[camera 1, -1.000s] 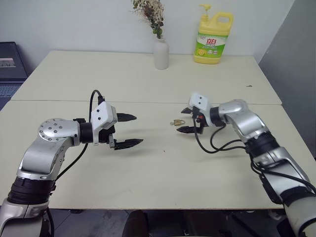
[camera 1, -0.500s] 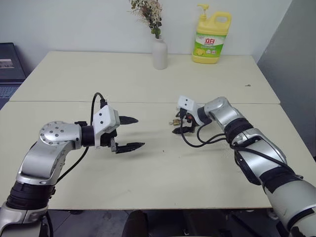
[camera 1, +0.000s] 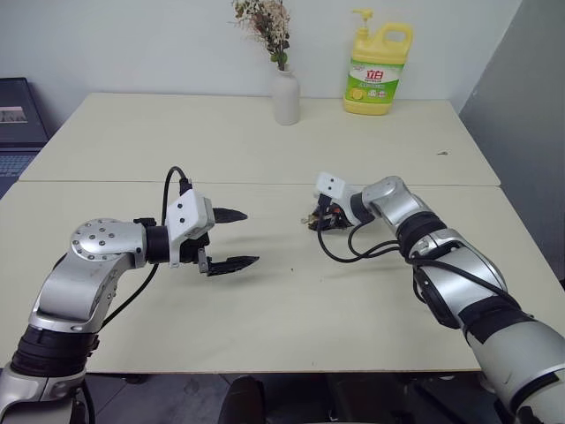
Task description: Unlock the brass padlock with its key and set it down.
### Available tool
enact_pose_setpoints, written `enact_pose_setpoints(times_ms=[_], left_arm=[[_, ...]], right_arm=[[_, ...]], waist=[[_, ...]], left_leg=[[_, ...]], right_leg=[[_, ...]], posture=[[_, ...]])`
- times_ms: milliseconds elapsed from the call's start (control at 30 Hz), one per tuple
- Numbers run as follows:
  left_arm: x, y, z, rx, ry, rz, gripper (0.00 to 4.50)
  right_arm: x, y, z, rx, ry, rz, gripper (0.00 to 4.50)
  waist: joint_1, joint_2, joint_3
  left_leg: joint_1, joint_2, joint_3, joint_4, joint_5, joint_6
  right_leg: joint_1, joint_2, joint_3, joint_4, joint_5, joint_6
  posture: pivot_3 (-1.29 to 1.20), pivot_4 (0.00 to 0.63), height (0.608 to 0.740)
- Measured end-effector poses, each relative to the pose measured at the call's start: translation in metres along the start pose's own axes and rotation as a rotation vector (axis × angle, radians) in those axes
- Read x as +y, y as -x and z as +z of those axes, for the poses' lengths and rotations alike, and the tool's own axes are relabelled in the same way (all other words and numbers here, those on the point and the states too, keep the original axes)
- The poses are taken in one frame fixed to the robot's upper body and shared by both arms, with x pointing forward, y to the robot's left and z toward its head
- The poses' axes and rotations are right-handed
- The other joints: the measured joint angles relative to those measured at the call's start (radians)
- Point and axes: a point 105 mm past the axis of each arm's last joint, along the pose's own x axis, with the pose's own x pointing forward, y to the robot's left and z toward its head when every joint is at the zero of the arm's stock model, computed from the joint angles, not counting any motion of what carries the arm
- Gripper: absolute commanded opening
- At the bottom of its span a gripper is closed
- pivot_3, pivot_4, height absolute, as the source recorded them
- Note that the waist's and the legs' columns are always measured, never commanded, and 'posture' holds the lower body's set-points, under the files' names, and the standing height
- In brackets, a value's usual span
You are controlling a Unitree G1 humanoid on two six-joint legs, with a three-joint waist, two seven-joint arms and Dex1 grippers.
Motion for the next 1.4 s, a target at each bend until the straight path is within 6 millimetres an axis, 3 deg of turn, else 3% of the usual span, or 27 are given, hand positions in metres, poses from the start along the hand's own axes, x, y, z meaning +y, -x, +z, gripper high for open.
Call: enact_pose_setpoints(times_ms=[367,533,667,833,1067,1200,1400], left_arm=[[-0.001,0.0,-0.002,0.004,0.006,-0.002,4.5],[-0.002,0.004,-0.01,0.028,0.043,0.005,4.5],[0.001,0.007,-0.012,0.03,0.082,0.027,4.5],[0.007,0.008,-0.008,0.024,0.089,0.039,4.5],[0.009,0.005,-0.001,-0.009,0.118,0.035,4.5],[0.007,-0.004,0.009,-0.052,0.116,0.026,4.5],[0.007,-0.011,0.028,-0.099,0.114,0.007,4.5]], right_arm=[[0.0,0.003,0.003,0.005,0.082,0.009,0.93],[0.002,0.026,0.004,-0.06,0.27,-0.004,0.93],[0.025,0.058,-0.001,-0.099,0.432,-0.049,0.93],[0.068,0.068,-0.002,-0.136,0.522,-0.1,0.93],[0.093,0.077,-0.001,-0.149,0.664,-0.361,0.93],[0.091,0.09,0.011,-0.17,0.768,-0.588,0.93],[0.096,0.101,0.034,-0.277,0.89,-0.716,0.93]], waist=[[0.0,0.0,0.0],[0.005,0.001,0.001],[0.011,0.002,0.001],[0.003,0.002,0.001],[0.004,0.002,0.001],[0.005,0.001,0.001],[0.005,0.001,0.001]], left_leg=[[0.0,0.0,0.0,0.0,0.0,0.0],[-0.002,0.0,-0.001,-0.001,0.0,0.0],[-0.002,0.0,-0.002,-0.001,0.0,0.0],[-0.001,0.0,-0.002,-0.001,0.0,0.0],[0.0,0.0,-0.002,0.0,0.0,0.0],[0.0,0.0,-0.001,0.0,0.0,0.0],[0.0,0.0,-0.001,0.0,0.0,0.0]], right_leg=[[0.0,0.0,0.0,0.0,0.0,0.0],[-0.001,0.0,-0.001,-0.001,0.0,0.0],[-0.001,0.0,-0.002,-0.001,-0.001,-0.002],[-0.001,0.0,-0.001,0.001,-0.002,-0.001],[-0.001,0.001,-0.001,0.002,-0.005,0.003],[-0.001,0.001,0.0,0.002,-0.005,0.003],[-0.001,0.001,0.0,0.002,-0.005,0.003]], posture=[[0.0,0.15,0.74],[0.0,0.15,0.74],[0.0,0.15,0.74],[0.0,0.15,0.74],[0.0,0.15,0.74],[0.0,0.15,0.74],[0.0,0.15,0.74]])
